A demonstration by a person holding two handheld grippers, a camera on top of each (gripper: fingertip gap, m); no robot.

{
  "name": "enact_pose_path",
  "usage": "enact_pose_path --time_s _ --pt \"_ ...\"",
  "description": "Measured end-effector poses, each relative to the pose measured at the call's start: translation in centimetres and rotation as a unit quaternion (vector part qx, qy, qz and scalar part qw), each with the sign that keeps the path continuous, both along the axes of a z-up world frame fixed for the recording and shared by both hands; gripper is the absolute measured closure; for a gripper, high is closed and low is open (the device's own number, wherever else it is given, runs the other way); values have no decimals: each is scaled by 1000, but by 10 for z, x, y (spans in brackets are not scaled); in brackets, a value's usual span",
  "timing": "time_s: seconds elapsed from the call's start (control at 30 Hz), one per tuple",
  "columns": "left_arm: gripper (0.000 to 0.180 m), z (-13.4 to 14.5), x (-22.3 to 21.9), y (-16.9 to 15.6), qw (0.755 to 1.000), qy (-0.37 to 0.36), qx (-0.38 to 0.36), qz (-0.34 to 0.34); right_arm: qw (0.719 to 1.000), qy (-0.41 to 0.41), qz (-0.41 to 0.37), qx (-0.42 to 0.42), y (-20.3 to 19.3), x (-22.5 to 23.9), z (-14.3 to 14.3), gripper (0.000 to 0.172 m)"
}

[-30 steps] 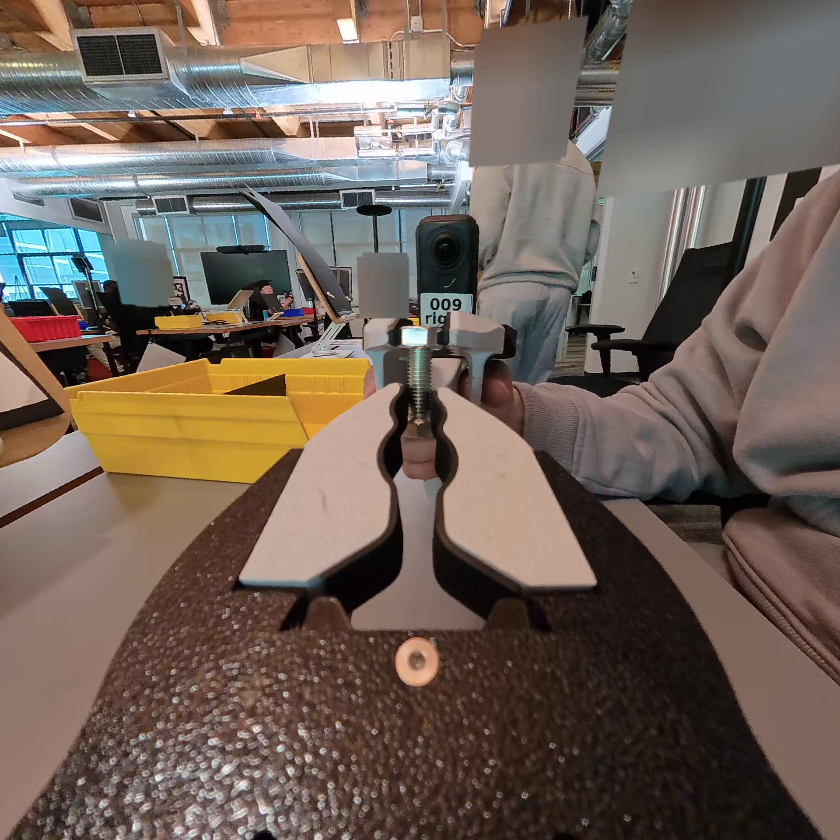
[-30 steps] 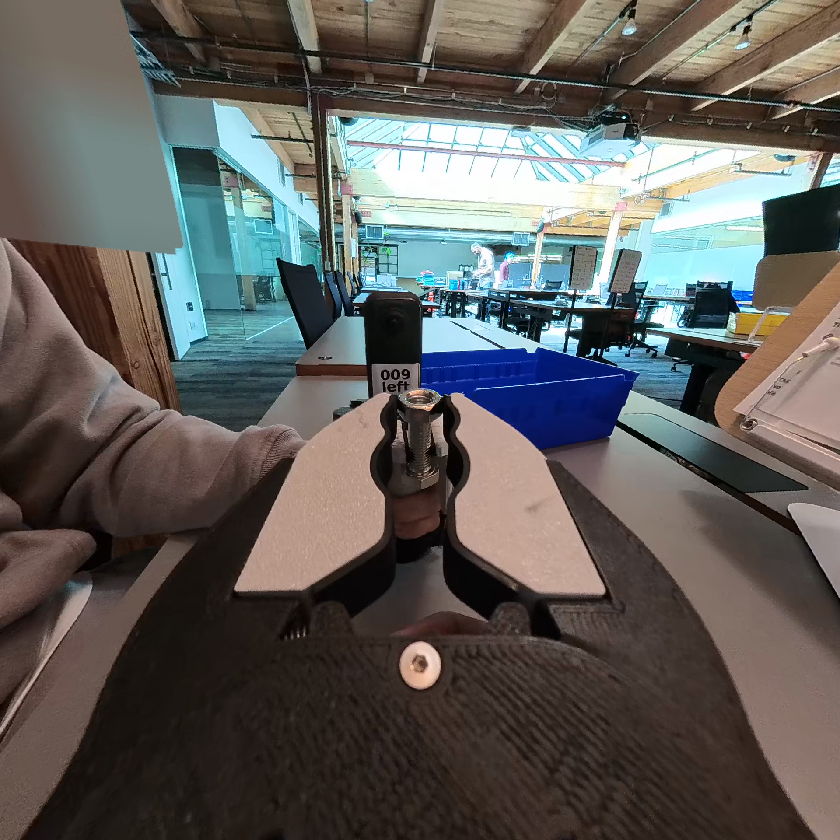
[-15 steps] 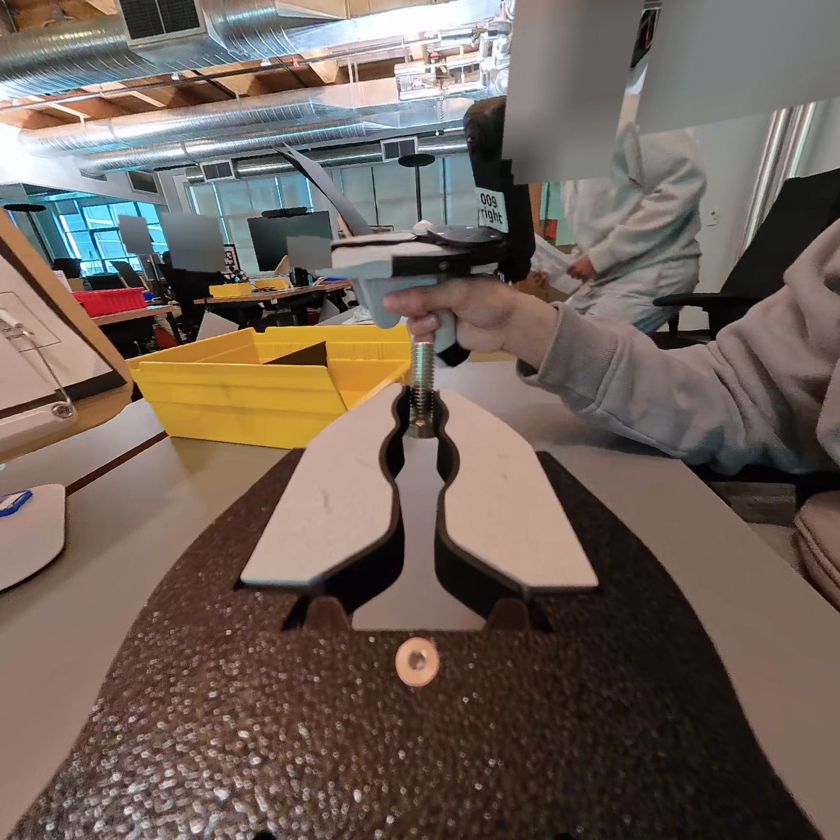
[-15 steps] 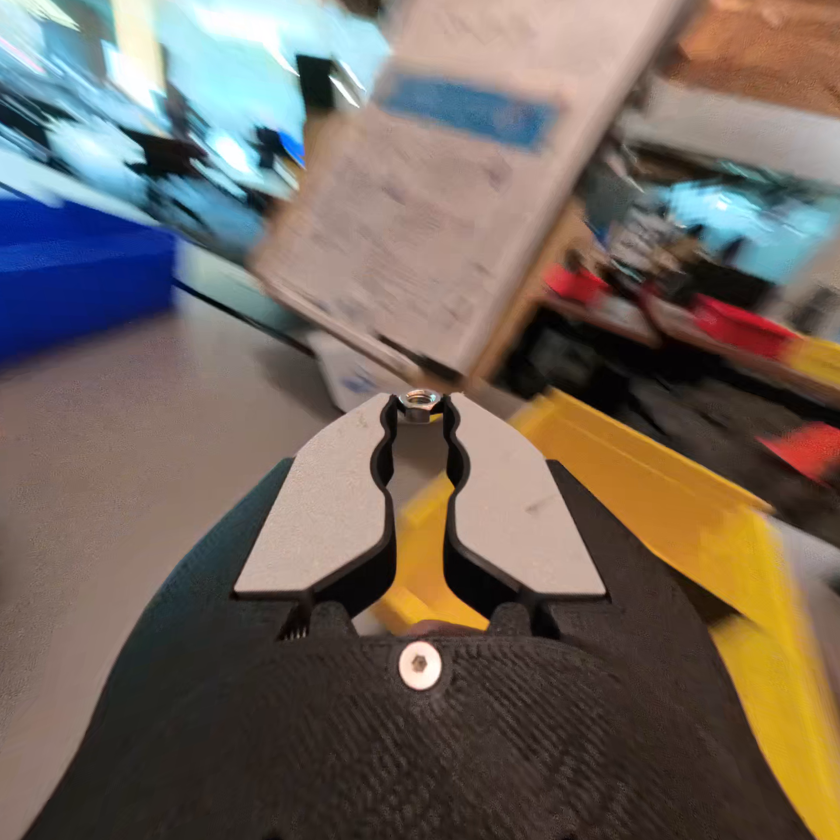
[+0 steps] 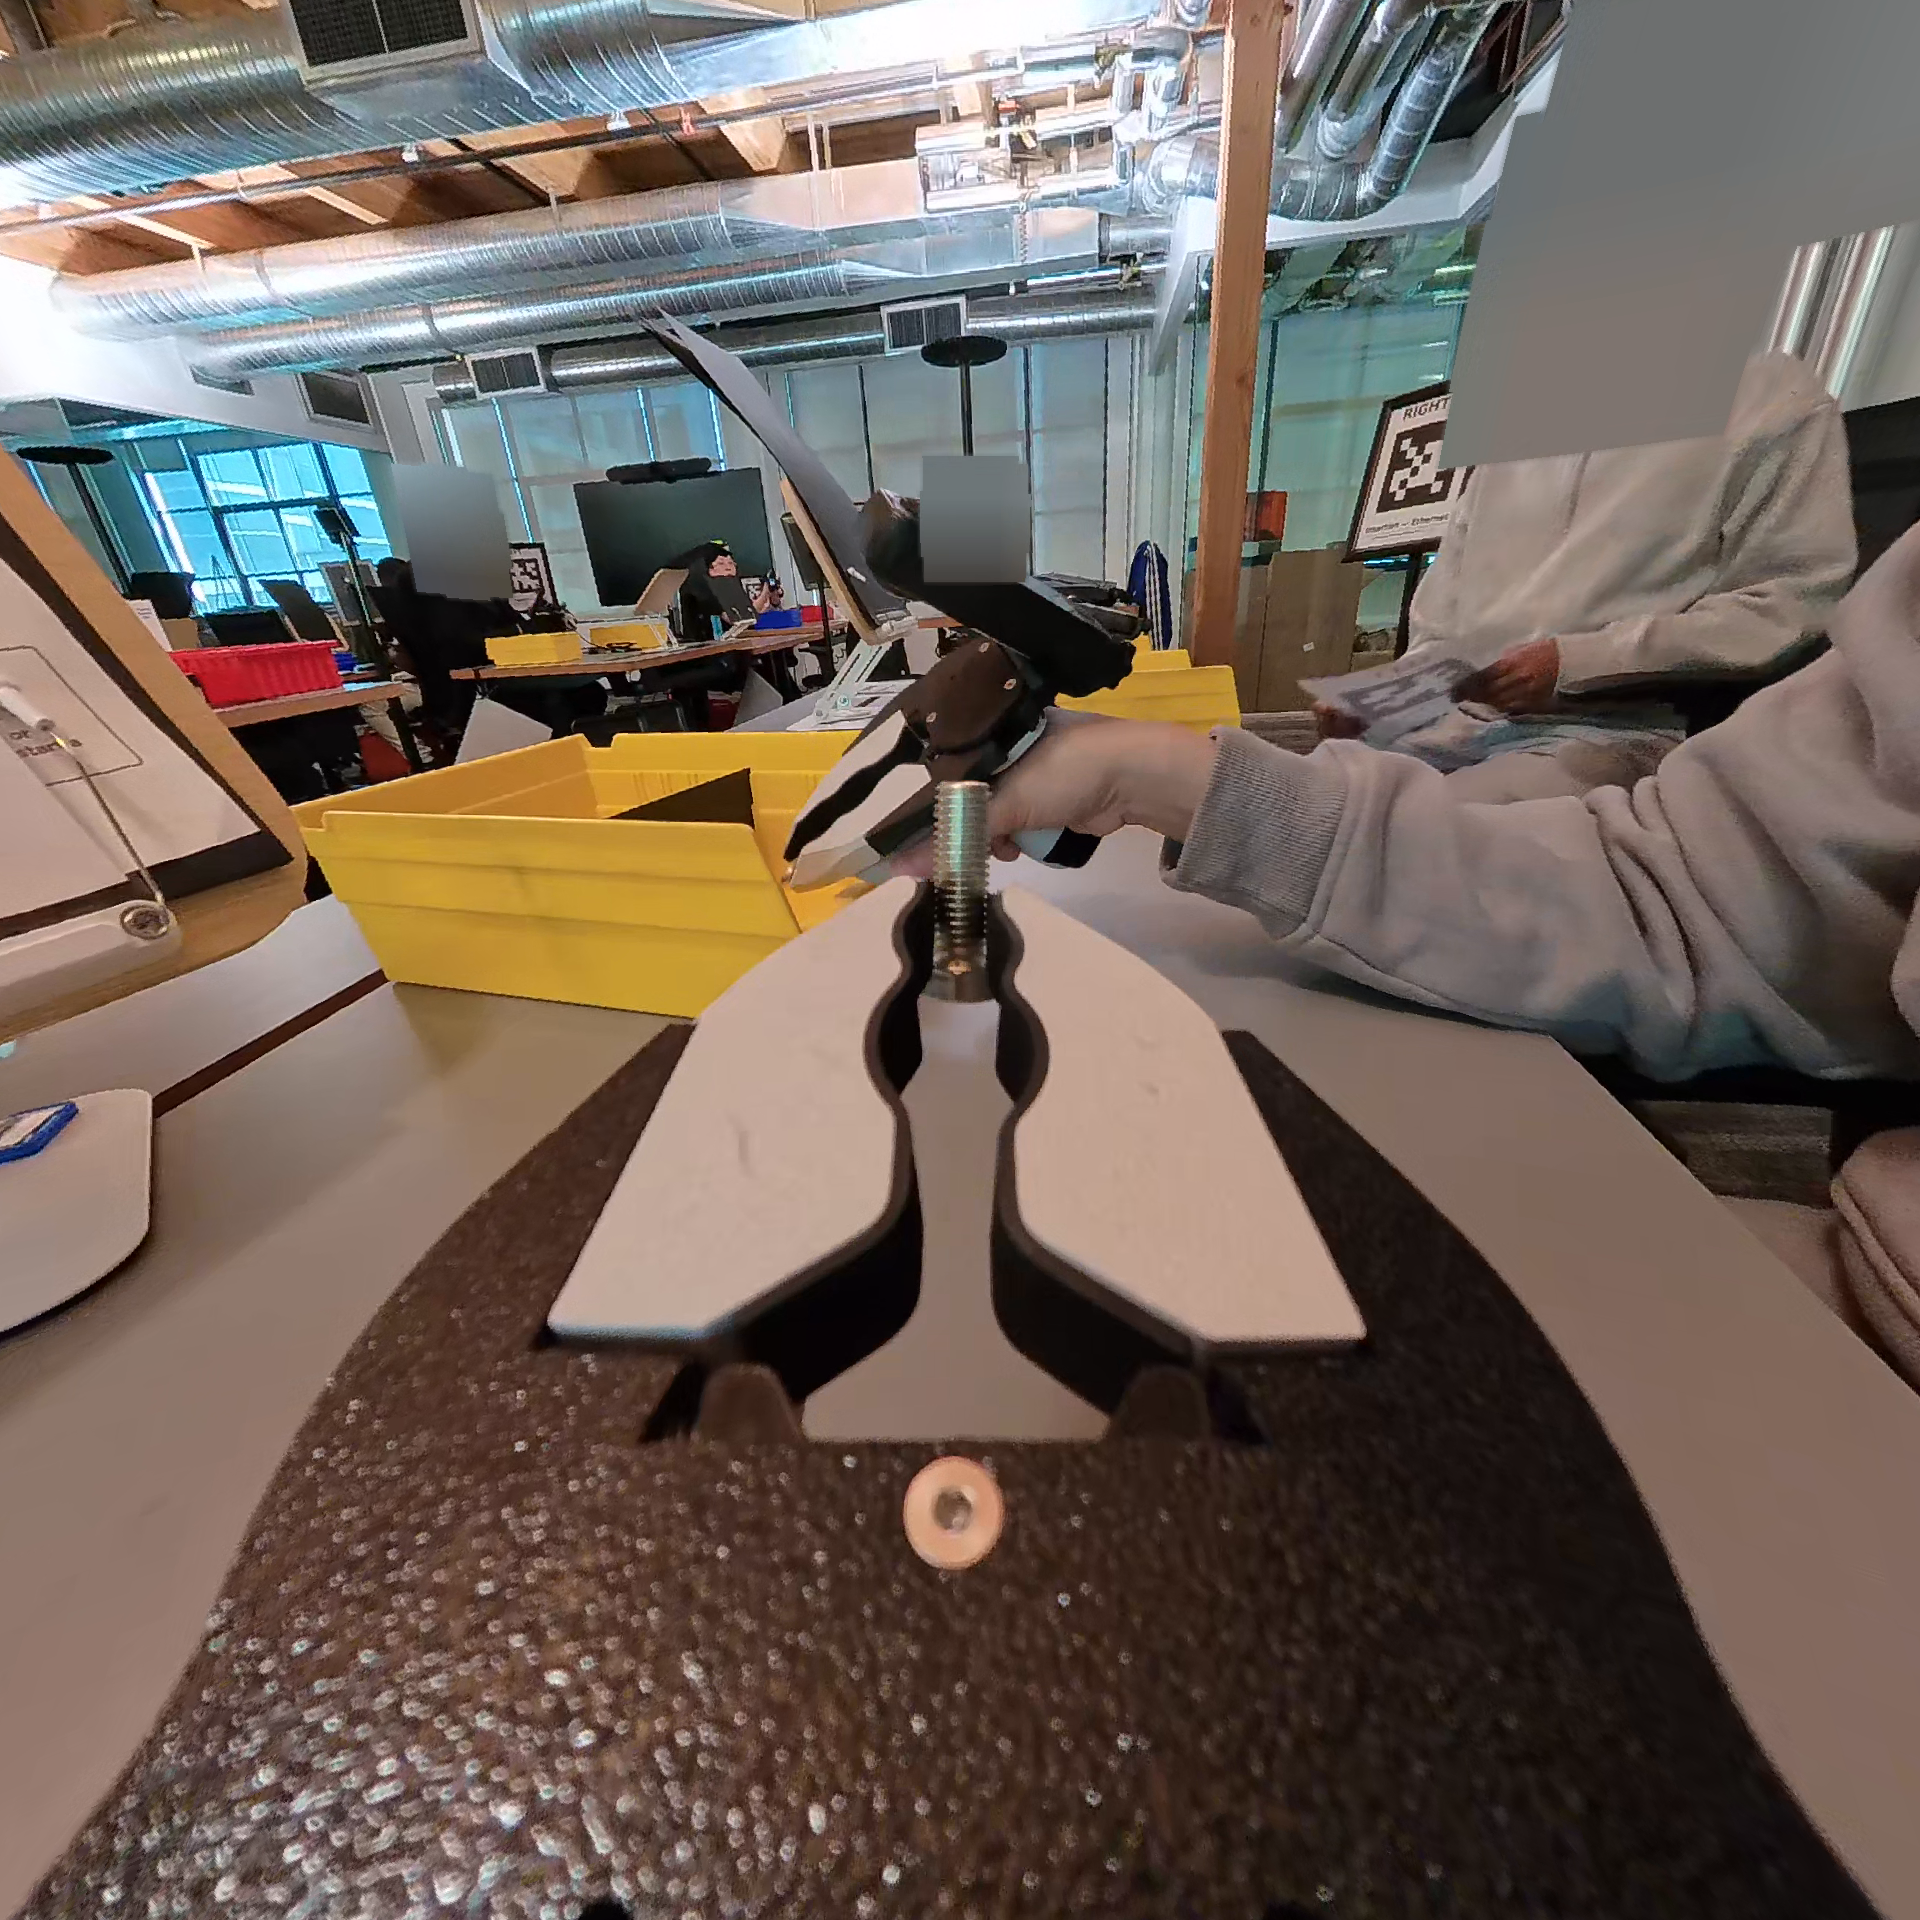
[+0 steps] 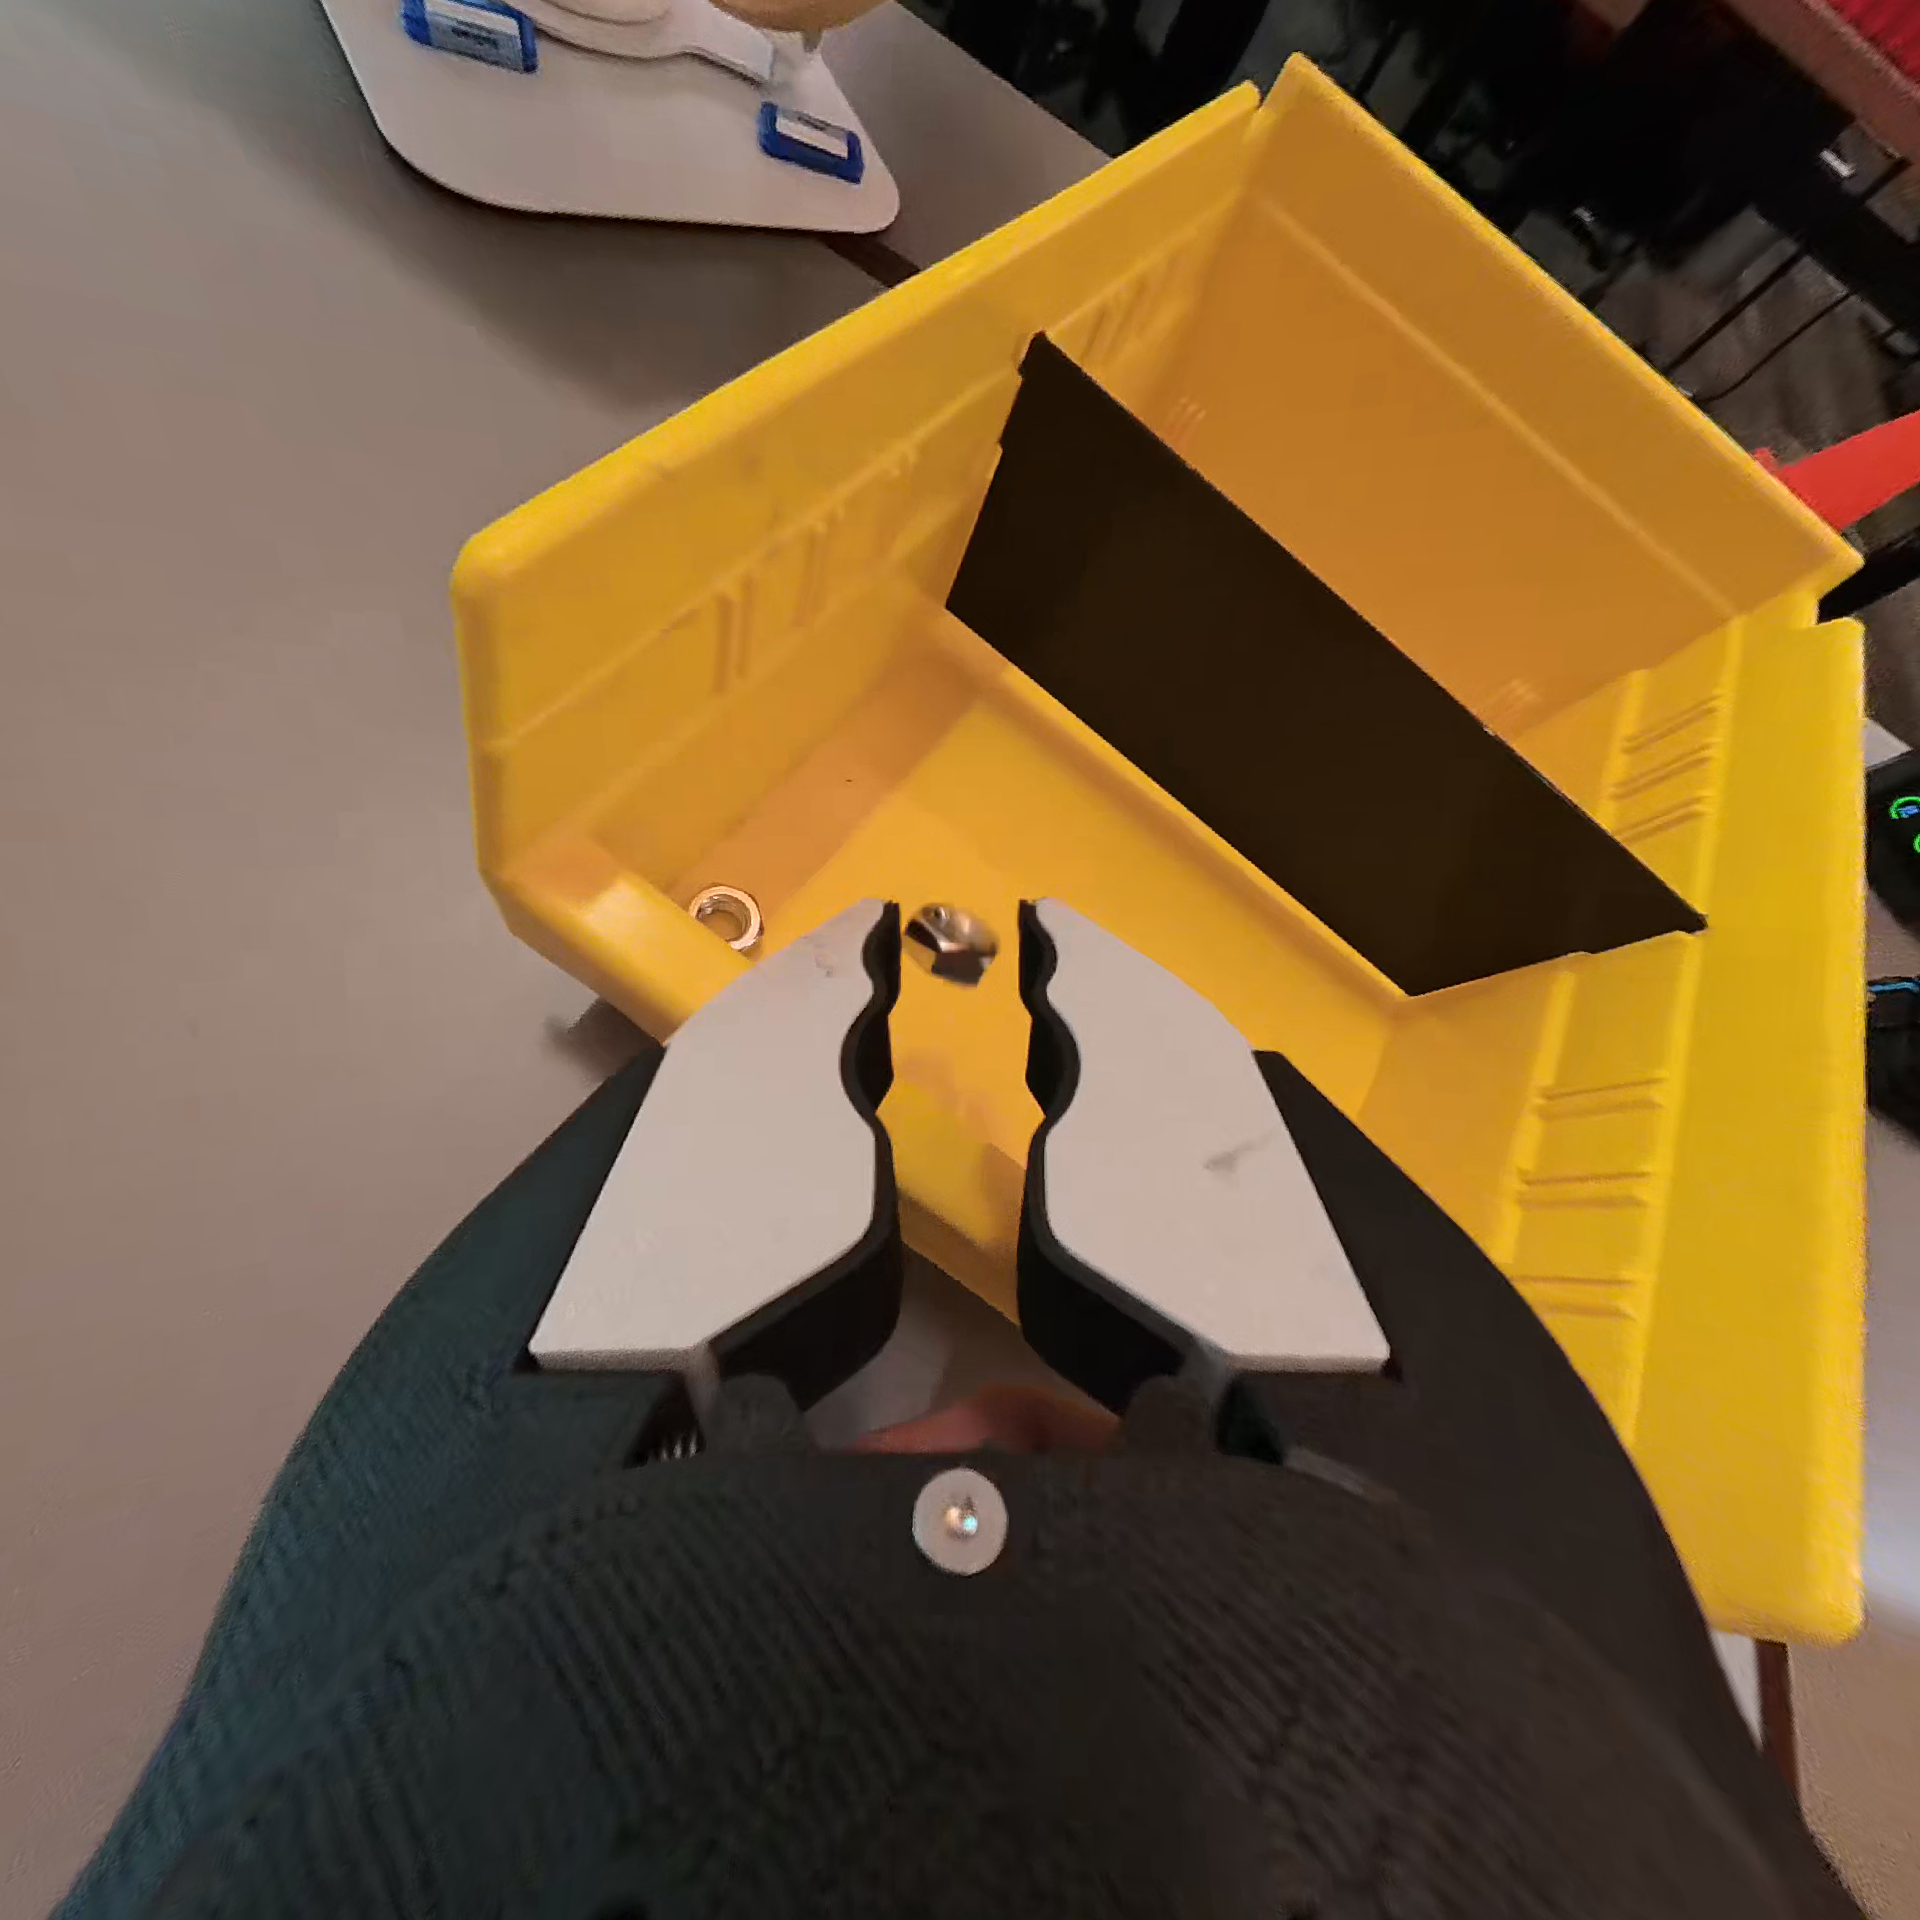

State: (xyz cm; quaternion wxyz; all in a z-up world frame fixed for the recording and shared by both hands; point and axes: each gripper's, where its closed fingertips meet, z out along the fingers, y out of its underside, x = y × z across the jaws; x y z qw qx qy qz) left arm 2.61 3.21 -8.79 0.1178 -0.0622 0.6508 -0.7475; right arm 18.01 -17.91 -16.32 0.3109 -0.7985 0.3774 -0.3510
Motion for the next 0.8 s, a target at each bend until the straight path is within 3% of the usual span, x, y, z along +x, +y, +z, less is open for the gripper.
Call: enact_pose_path --time_s 0.17,0.27,0.33,0.4,0.5,0.57,0.8 --pt "172 0 1 2 1000 2 -3 2 1000 11 15 18 2 -2 -2 136" --pt "172 1 4 4 1000 3 -5 11 996 -45 59 56 17 -9 34 134" --pt "172 2 6 6 1000 5 -11 17 972 -66 189 127 64 -39 65 135" --pt "172 4 7 7 1000 9 -23 18 922 -39 325 207 116 -83 85 136" --pt "172 5 8 8 999 16 -38 16 859 -22 432 275 173 -127 101 136" --pt "172 7 6 9 999 15 -44 13 835 -3 467 291 199 -144 97 137" --pt "172 8 3 6 999 10 -43 6 811 -9 465 356 230 -151 99 153"
